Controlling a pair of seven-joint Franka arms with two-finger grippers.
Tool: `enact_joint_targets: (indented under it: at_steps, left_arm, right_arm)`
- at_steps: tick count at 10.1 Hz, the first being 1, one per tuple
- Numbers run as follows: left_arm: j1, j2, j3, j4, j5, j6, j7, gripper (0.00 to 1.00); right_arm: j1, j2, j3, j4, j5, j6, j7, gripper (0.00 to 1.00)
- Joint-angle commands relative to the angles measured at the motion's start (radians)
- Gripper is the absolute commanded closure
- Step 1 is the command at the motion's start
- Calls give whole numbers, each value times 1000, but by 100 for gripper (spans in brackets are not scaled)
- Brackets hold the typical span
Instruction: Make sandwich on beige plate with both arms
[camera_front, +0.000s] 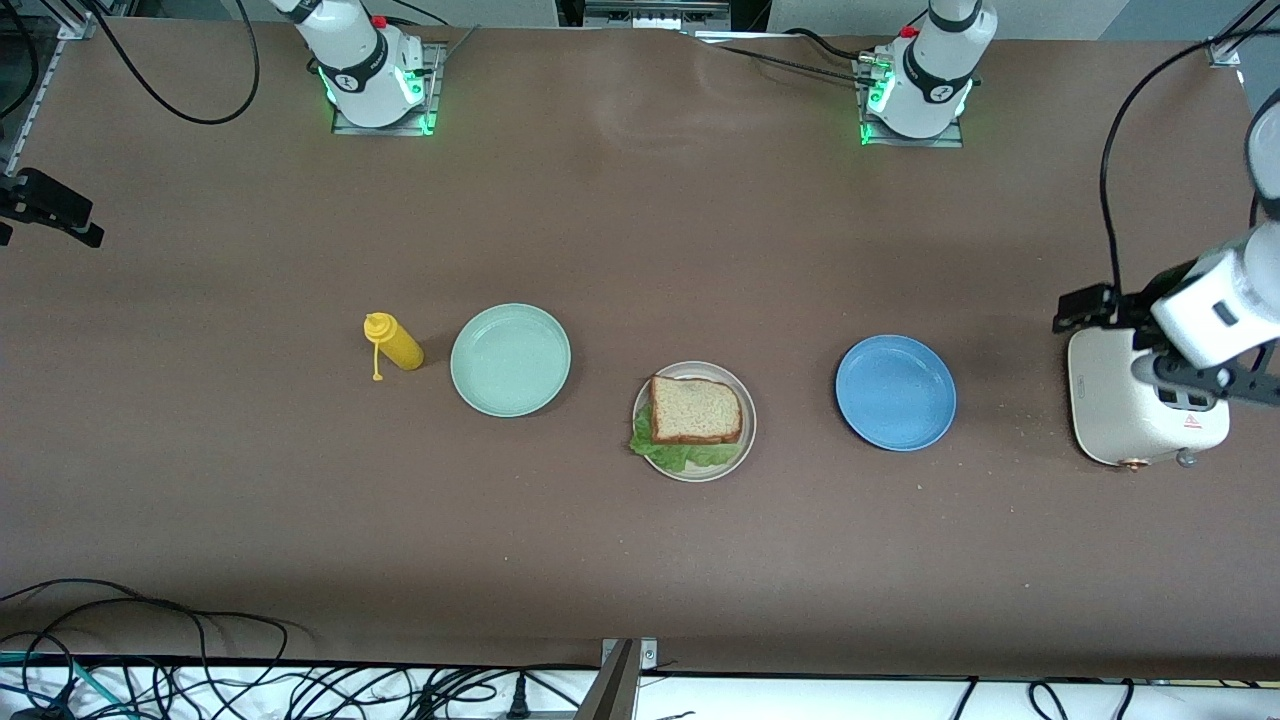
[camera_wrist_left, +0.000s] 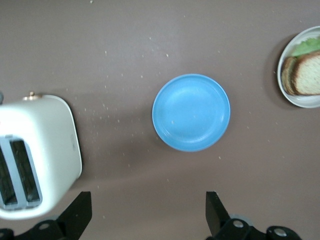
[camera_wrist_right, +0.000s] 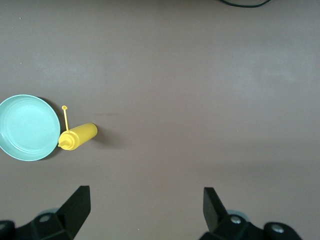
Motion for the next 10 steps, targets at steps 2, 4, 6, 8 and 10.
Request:
enact_joint_targets:
  at_steps: [2, 4, 6, 8, 10]
  left_arm:
    - [12, -140, -36, -102, 39, -99, -49, 0]
    - [7, -166, -41, -100, 39, -122, -51, 0]
    - [2, -189, -43, -99, 39, -130, -51, 0]
    - [7, -204, -41, -80, 38, -133, -53, 0]
    - [7, -204, -44, -76, 88, -145, -46, 0]
  right_arm:
    - [4, 7, -3, 23, 6, -7, -8, 0]
    - [4, 7, -3, 23, 1, -9, -6, 0]
    - [5, 7, -1, 23, -5, -11, -6, 0]
    - [4, 7, -1, 23, -3, -15, -8, 0]
    - [4, 5, -3, 23, -3, -17, -8, 0]
